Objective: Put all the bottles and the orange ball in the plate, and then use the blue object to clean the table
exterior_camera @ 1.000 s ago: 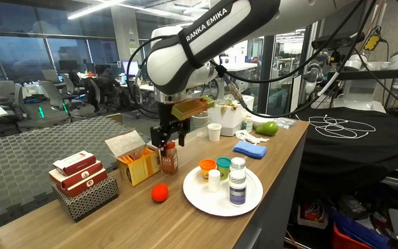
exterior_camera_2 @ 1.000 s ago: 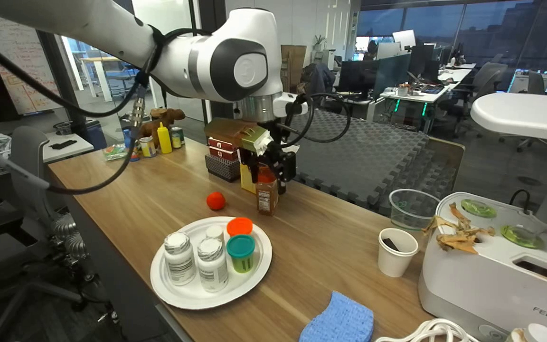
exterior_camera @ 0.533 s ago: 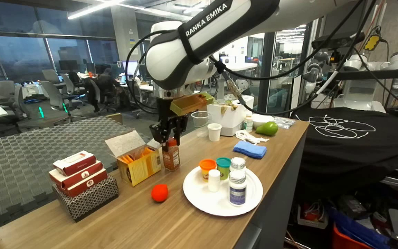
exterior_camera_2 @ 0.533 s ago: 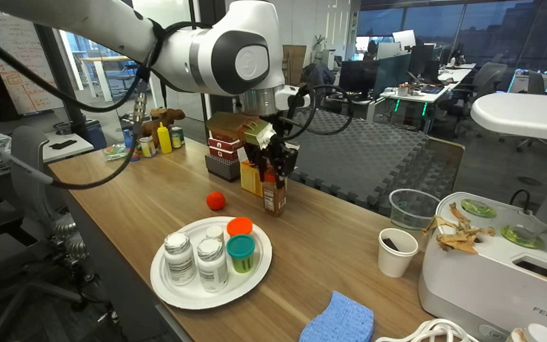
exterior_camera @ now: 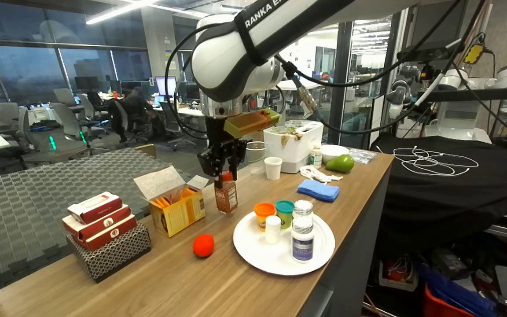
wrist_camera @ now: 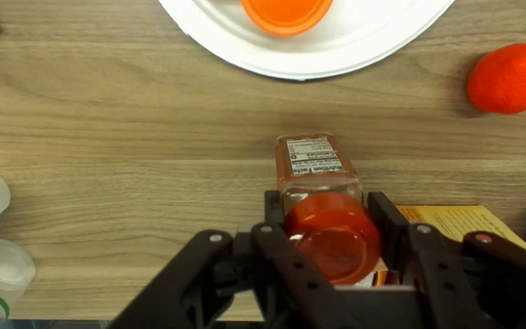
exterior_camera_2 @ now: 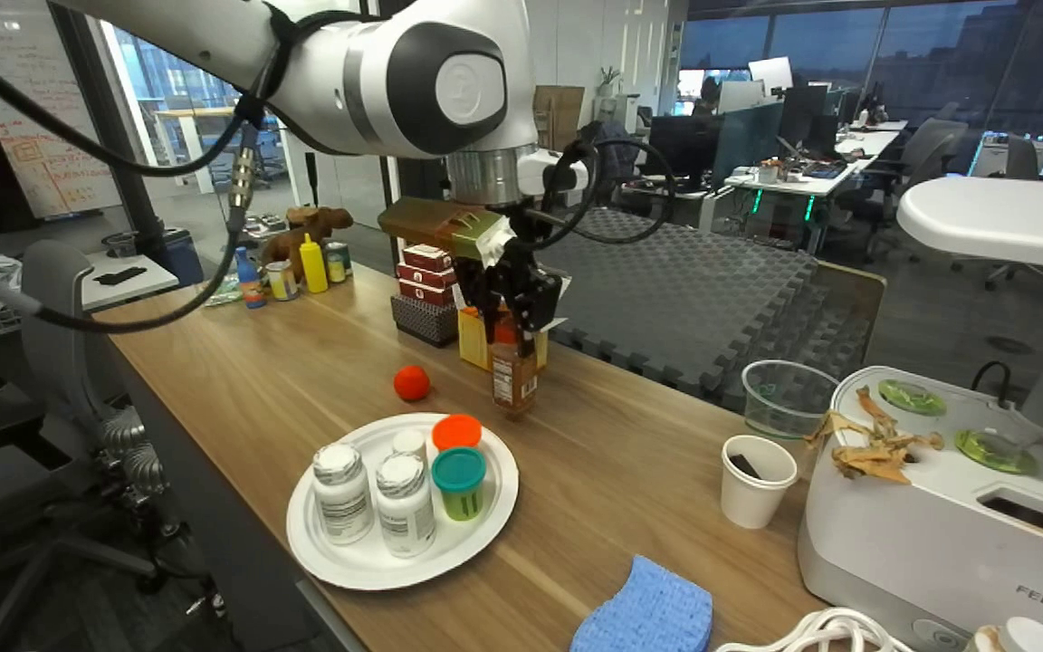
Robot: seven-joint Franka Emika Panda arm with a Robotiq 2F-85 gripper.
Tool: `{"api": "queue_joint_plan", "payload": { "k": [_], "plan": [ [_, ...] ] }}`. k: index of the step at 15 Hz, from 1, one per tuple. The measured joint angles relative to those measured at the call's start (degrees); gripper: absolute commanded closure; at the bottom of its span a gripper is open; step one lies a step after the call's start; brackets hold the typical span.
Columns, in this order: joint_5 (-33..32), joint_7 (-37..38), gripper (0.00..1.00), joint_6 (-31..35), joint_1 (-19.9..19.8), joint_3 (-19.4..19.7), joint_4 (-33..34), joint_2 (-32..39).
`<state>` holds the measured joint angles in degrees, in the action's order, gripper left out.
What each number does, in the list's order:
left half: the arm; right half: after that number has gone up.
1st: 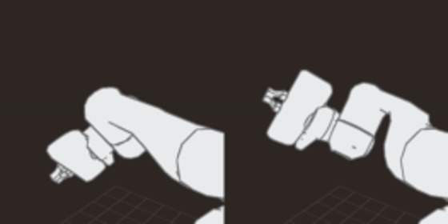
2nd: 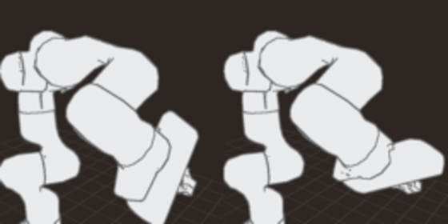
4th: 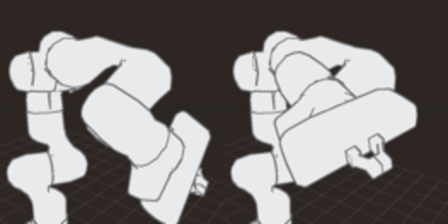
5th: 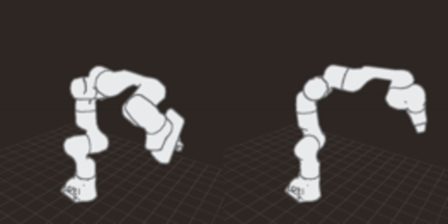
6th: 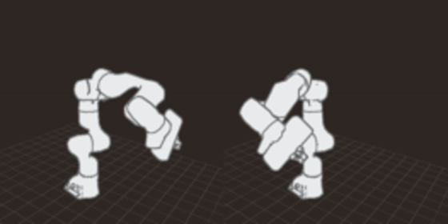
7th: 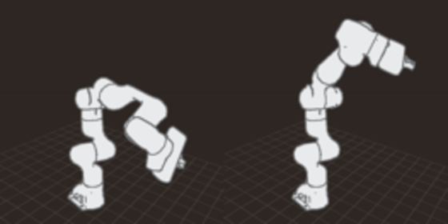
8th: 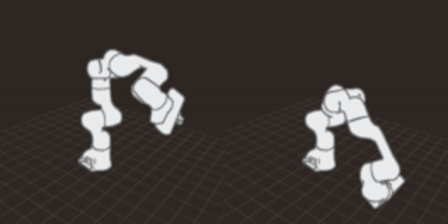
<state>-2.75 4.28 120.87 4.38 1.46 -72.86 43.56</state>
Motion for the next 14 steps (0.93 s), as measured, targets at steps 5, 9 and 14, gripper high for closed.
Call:
{"api": "queue_joint_plan", "payload": {
  "k": [5,9,14],
  "plan": [
    [2.52,0.10,0.76,0.01,0.12,-2.69,-12.54,-12.03],
    [3.33,1.13,0.76,1.06,0.89,-4.56,-23.62,-21.46],
    [3.33,3.28,0.76,4.48,2.03,-5.41,-35.34,-27.70]
  ]
}}
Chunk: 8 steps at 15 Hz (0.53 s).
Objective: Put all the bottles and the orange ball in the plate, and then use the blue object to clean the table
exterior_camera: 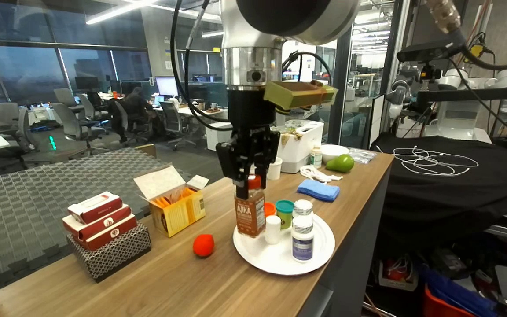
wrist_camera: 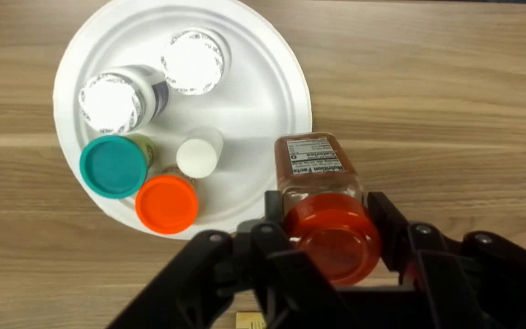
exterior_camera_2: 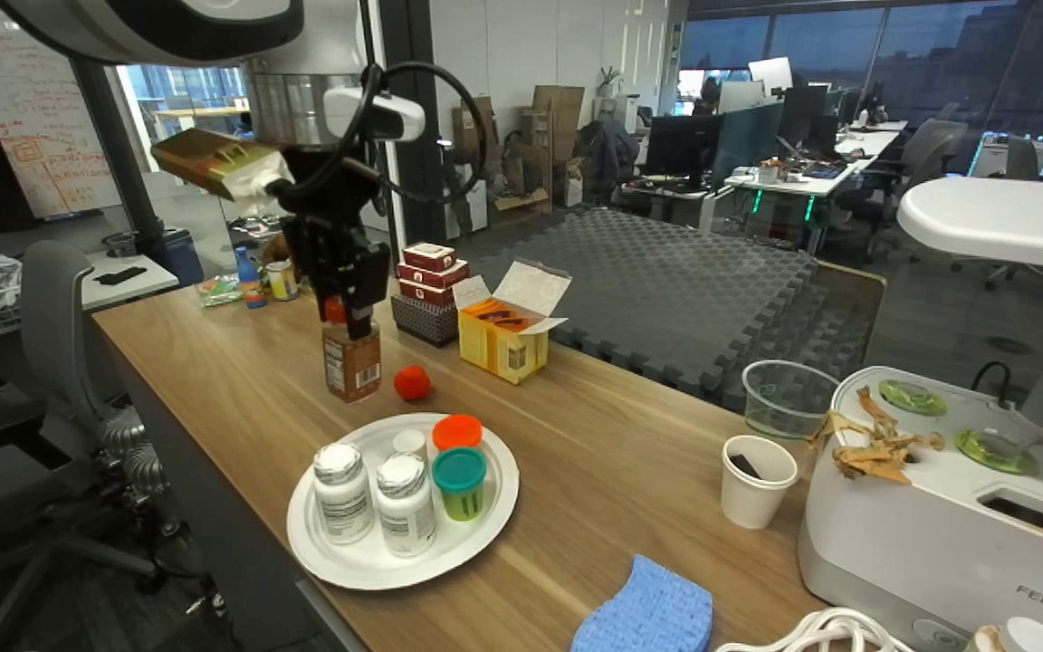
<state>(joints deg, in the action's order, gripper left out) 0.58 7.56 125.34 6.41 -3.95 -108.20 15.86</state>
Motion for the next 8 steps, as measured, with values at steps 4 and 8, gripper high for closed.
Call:
{"api": "queue_joint_plan", "payload": {
  "k": [4,8],
  "plan": [
    [-0.19,1.06,0.76,3.99,0.50,-0.31,-5.24,-1.43],
    [-1.91,3.22,0.76,7.47,0.49,0.23,-8.45,-1.72]
  ]
}}
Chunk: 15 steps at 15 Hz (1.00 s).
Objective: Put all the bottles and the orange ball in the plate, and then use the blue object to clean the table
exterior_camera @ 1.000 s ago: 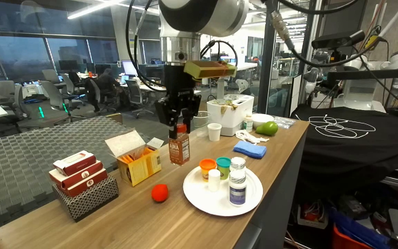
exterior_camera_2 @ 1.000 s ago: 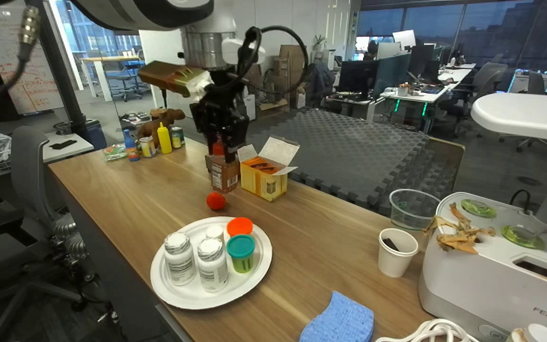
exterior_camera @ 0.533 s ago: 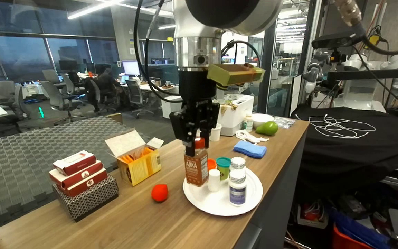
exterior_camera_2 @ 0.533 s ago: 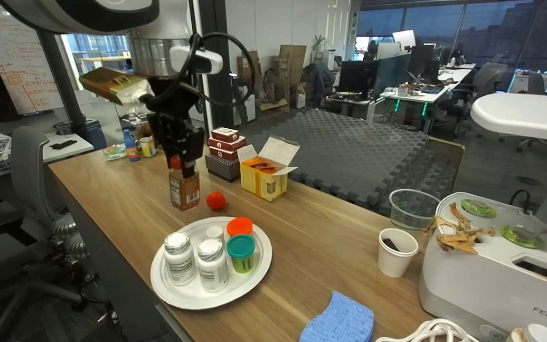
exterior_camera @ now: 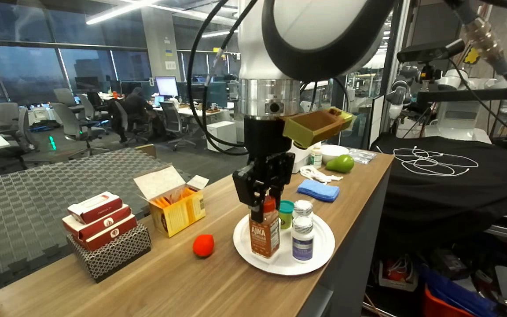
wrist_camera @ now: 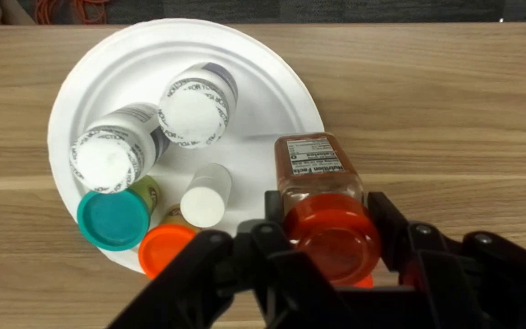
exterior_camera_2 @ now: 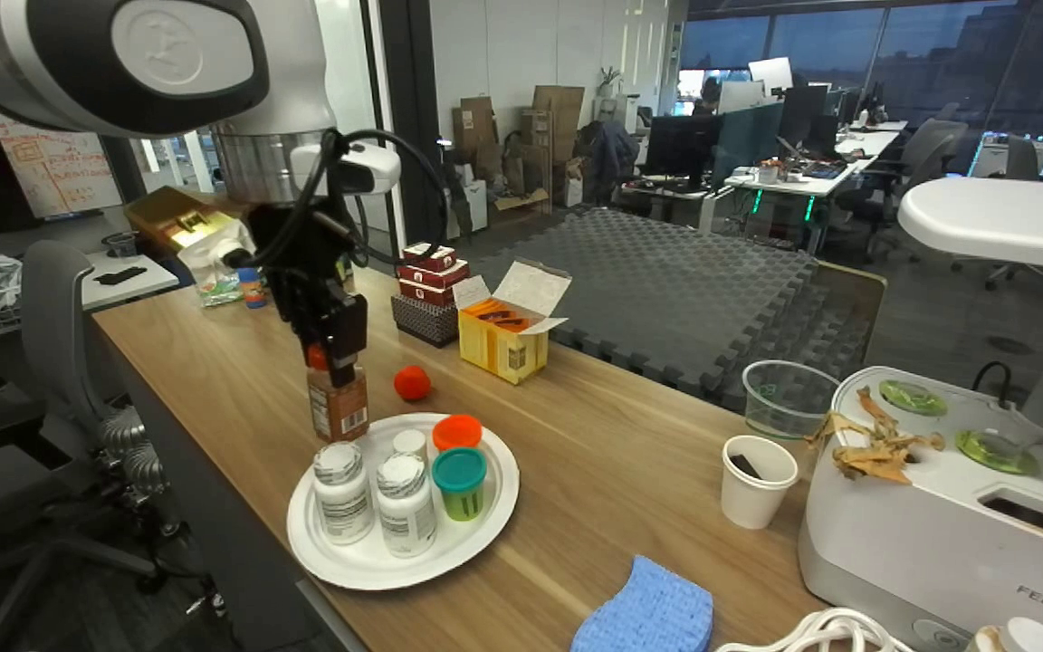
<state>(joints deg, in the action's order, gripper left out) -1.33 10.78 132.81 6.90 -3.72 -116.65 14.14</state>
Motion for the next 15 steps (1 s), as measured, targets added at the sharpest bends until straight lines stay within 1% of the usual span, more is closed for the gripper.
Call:
{"api": "queue_joint_plan", "payload": {
  "k": [6,15],
  "plan": [
    [-0.81,2.04,0.76,3.60,-0.27,1.79,-2.63,0.19],
    [-0.81,2.11,0.76,4.38,-0.53,2.29,-2.81,0.61]
  ]
}}
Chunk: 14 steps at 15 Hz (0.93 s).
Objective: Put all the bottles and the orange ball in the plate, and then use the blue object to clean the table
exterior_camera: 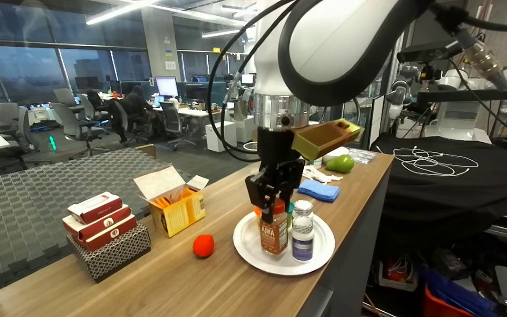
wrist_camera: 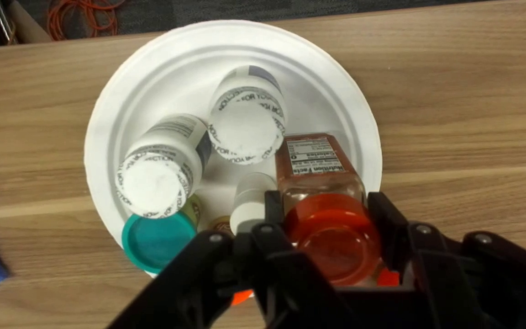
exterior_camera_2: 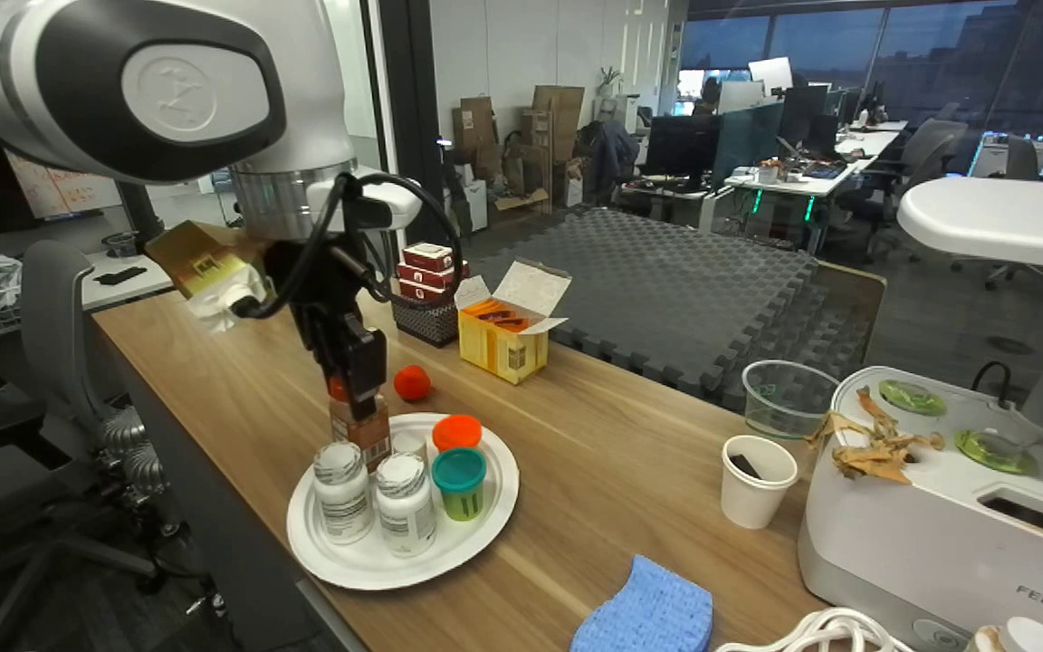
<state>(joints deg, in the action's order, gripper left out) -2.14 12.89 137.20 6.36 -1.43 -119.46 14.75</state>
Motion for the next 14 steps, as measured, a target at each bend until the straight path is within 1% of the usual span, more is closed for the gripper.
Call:
{"api": "queue_joint_plan", "payload": {
  "k": [7,8,9,10,13,14],
  "plan": [
    [1.51,-0.23,0.76,1.32,-0.01,-0.10,-0.02,1.86],
    [1.62,-0.27,0.63,1.57,-0.02,-0.12,-0.02,2.18],
    [1.66,-0.30,0.26,1.63,-0.04,-0.12,0.03,2.22],
    [1.76,-0.36,0.25,1.65,-0.08,-0.12,0.03,2.23],
    [2.01,-0.52,0.05,1.71,-0.26,-0.12,0.03,2.24],
    [2.05,-0.54,0.00,1.80,-0.33,-0.12,0.03,2.23]
  ]
}}
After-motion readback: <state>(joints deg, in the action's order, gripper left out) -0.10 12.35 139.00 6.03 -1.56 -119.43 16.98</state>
